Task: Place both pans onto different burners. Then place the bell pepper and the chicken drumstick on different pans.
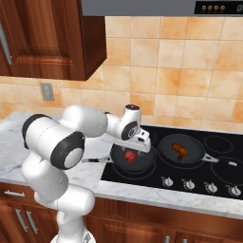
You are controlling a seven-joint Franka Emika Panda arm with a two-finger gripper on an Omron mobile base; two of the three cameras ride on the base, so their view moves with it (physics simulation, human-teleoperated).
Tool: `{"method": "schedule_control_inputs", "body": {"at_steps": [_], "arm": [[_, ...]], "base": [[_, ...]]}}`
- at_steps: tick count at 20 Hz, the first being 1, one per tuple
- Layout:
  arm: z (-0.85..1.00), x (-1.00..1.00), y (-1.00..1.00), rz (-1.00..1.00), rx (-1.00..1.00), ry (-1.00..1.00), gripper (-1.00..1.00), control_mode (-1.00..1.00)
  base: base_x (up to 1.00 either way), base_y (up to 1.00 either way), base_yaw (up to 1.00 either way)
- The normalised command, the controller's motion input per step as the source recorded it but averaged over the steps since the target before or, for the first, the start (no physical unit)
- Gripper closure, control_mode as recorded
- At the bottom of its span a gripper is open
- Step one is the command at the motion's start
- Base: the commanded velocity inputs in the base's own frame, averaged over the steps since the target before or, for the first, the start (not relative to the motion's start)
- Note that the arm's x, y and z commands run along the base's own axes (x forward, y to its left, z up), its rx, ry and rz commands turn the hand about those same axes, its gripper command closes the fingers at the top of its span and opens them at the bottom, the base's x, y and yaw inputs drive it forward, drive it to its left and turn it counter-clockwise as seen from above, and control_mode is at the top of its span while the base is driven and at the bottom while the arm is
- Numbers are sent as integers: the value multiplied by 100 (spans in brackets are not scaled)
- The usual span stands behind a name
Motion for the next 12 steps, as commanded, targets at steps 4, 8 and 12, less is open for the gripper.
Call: {"method": "schedule_control_inputs", "body": {"at_steps": [4, 8, 12], "arm": [[71, -10, 0, -1, 0, -3, -100, -100], [59, -27, 0, 0, 0, -4, -100, -100], [53, -43, 0, 0, 0, -5, -100, -100]], "base": [[0, 0, 0], [0, 0, 0], [0, 0, 0]]}}
